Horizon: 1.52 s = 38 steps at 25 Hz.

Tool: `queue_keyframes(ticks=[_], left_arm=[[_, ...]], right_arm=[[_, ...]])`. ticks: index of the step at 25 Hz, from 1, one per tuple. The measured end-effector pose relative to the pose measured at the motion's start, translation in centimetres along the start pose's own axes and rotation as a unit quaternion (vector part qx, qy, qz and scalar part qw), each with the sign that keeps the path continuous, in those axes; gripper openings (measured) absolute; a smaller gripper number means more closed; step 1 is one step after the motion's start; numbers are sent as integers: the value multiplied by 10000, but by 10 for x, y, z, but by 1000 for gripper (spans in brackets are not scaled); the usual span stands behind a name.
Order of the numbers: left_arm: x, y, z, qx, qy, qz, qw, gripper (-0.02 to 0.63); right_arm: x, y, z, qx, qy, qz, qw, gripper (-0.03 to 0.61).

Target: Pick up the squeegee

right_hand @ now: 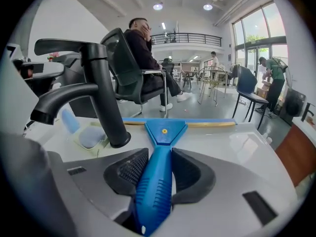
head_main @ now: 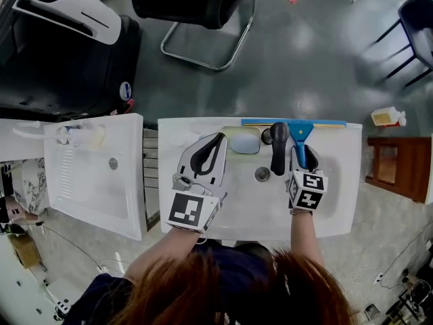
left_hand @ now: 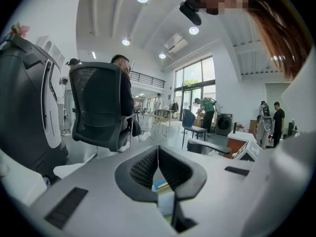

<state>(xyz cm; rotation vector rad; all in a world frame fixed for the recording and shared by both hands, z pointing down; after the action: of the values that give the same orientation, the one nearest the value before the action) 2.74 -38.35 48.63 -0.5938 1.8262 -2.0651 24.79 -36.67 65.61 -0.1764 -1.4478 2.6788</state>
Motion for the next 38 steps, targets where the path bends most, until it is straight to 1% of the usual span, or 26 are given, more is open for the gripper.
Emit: queue_keyframes(ticks=[4,9,14,19,24,28,31,35,38], left_arm=[[-1,3,-4,-25,29,12,10000,21],[0,11,-12,-99,79,31,9999,21],[1,28,-22,-235,124,59,9996,21],[-6,52,-34,-478,103,112,9987,21],[-11,83,-50,-719,140,195,9971,21],[-14,110,-61,-937,187,267,9951,21],[-20,126,-73,-1040,192,331,9938,21],[-26,139,-90,-1179,210,357,9922,21],[-31,147,-101,-1275,207,375,9909,21]], right_arm=[[-5,3,-5,-215,-120,106,9996,161],[-13,22,-19,-579,-268,148,9979,161],[-20,57,-46,-1001,-391,205,9940,160],[-16,104,-83,-1558,-357,171,9870,160],[-1,150,-132,-2224,-278,106,9745,160],[9,180,-169,-2668,-184,4,9636,160],[15,195,-195,-2965,-151,-46,9549,160],[25,212,-228,-3420,-127,-223,9393,160],[34,219,-250,-3642,-126,-292,9308,160]])
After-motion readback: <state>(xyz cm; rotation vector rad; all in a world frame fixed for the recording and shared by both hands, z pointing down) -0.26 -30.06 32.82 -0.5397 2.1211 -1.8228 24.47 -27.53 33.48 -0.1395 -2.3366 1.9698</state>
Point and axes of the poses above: the fingertips, and each gripper's own axes: z forward along the fingers, x to its left, y out of its top, the point moved 1 cm from there along -z, backward along the fingers, and after that the axes turned 10 degrees about -x, right-handed, at the moved point
